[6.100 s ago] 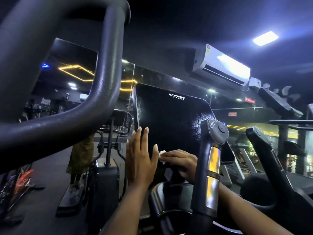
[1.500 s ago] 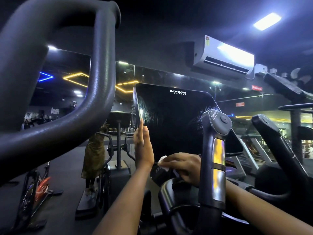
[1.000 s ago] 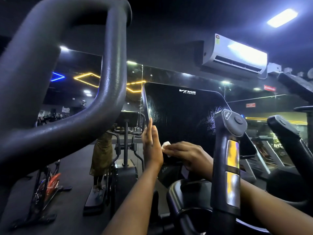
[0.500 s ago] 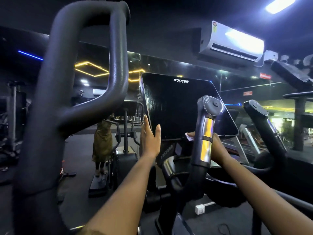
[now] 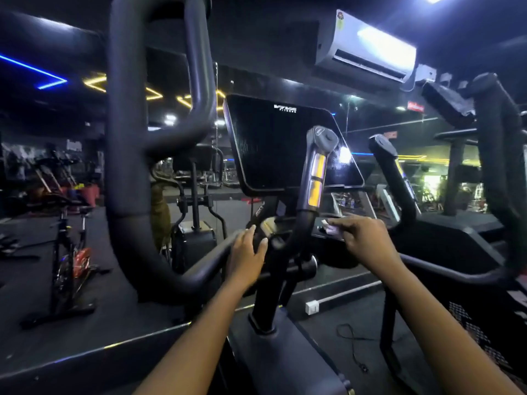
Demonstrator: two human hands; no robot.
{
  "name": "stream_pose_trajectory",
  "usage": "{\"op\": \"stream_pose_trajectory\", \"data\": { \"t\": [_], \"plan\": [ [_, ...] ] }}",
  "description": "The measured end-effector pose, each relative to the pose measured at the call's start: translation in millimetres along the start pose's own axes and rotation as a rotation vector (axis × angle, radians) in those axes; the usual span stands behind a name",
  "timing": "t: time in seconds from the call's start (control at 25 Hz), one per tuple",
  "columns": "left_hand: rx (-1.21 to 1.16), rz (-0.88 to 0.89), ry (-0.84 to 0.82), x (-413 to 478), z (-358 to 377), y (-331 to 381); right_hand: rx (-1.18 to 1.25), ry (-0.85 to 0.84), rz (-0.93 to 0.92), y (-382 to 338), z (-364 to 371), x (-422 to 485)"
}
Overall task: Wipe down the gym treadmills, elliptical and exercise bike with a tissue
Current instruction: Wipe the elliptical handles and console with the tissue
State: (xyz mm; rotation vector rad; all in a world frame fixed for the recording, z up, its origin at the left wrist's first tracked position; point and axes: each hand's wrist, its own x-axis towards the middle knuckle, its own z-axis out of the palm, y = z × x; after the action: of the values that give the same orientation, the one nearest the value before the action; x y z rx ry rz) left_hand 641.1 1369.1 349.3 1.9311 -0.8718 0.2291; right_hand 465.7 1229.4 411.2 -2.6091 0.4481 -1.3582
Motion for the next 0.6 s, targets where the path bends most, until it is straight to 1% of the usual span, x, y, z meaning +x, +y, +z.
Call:
{"op": "stream_pose_trajectory", "data": {
  "t": [0.08, 0.16, 0.28, 0.4, 0.48, 0.56, 0.6],
  "plan": [
    [0.024, 0.022, -0.031, -37.0, 8.0, -19.4, 0.040, -0.015, 0.039, -7.8, -1.3, -40.0],
    [0.069, 0.053, -0.126, -79.2, 17.1, -51.3, 0.041, -0.067, 0.118, -12.9, 10.3, -89.0],
    [0.190, 0.055, -0.312, -147.5, 32.1, -112.0, -0.024, -0.242, 0.163, -14.3, 47.6, -173.1],
    [0.244, 0.044, -0.423, -234.5, 37.1, -166.6, -0.042, -0.469, 0.266, -20.5, 82.2, -267.5],
    [0.302, -0.017, -0.539, -295.2, 32.4, -191.7, -0.036, -0.608, 0.339, -35.5, 92.3, -326.3],
    [0.353, -0.072, -0.631, -346.0, 27.7, -210.6, 0.020, -0.708, 0.386, -51.3, 97.8, -372.9],
    [0.369, -0.083, -0.651, -364.2, 28.1, -216.9, 0.037, -0.719, 0.423, -57.7, 97.1, -390.8]
  ]
}}
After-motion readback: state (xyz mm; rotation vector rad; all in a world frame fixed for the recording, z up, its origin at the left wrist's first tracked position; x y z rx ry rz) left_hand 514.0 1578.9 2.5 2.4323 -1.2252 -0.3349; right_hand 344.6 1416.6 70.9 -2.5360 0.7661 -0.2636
